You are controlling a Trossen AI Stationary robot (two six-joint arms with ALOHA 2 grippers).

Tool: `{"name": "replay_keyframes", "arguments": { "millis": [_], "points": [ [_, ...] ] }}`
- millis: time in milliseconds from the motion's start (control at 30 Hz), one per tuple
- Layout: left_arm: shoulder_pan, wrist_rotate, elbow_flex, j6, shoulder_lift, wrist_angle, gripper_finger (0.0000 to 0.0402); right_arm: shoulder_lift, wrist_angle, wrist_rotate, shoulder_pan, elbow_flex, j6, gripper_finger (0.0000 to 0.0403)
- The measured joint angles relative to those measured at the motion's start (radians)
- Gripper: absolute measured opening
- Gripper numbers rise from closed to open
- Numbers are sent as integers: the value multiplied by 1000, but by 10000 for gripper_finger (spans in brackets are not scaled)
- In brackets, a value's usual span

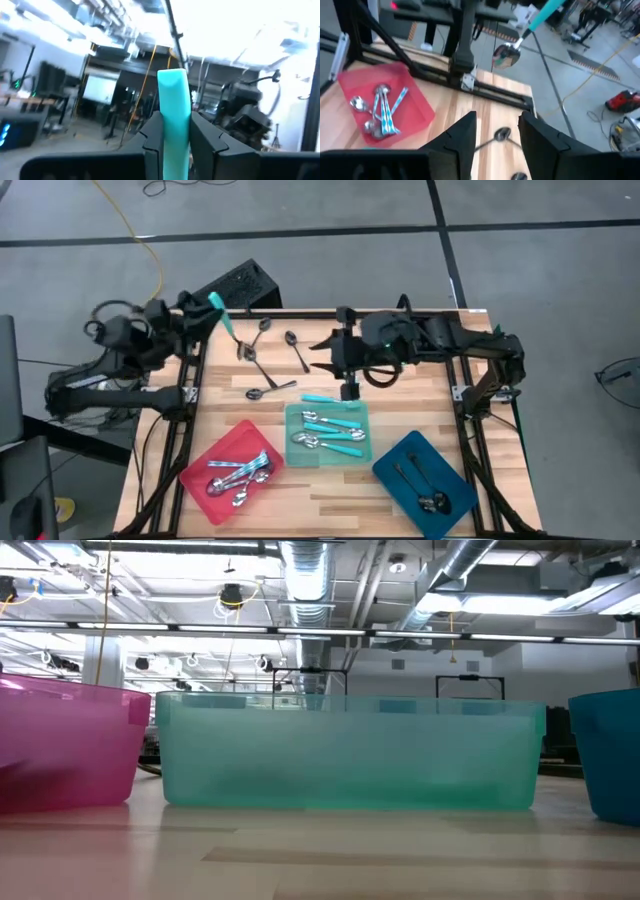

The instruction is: Sort silverware by color (type)

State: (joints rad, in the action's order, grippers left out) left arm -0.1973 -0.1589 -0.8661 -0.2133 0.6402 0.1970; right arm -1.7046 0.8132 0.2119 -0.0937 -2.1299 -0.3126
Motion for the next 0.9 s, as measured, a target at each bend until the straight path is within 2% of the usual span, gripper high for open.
{"name": "replay_keyframes", "arguments": {
  "millis": [133,267,400,500,567,633,700,767,833,900],
  "points": [
    [161,-100,2,79,80,133,42,7,-44,0,-15,-20,-1,168],
    [249,-148,-47,63,244,143,42,4,-57,0,-38,-19,-4,168],
    [312,-268,-146,59,395,108,42,4,-60,0,-66,-19,87,168],
    [337,-356,-286,184,446,89,42,-2,-31,0,-102,-19,166,168],
    [360,-360,-380,296,478,48,42,-3,15,4,-121,-18,200,168],
    [401,-322,-450,376,510,34,42,-3,41,37,-137,-17,216,168],
    [451,-268,-501,426,544,29,42,-3,51,58,-137,-17,216,168],
    [499,-258,-541,454,572,38,42,-3,30,66,-128,-17,200,168],
    [543,-295,-562,489,596,44,42,-3,-25,75,-117,-17,127,172],
    [588,-394,-562,521,624,46,42,-3,-77,73,-107,-17,34,181]
  ]
}}
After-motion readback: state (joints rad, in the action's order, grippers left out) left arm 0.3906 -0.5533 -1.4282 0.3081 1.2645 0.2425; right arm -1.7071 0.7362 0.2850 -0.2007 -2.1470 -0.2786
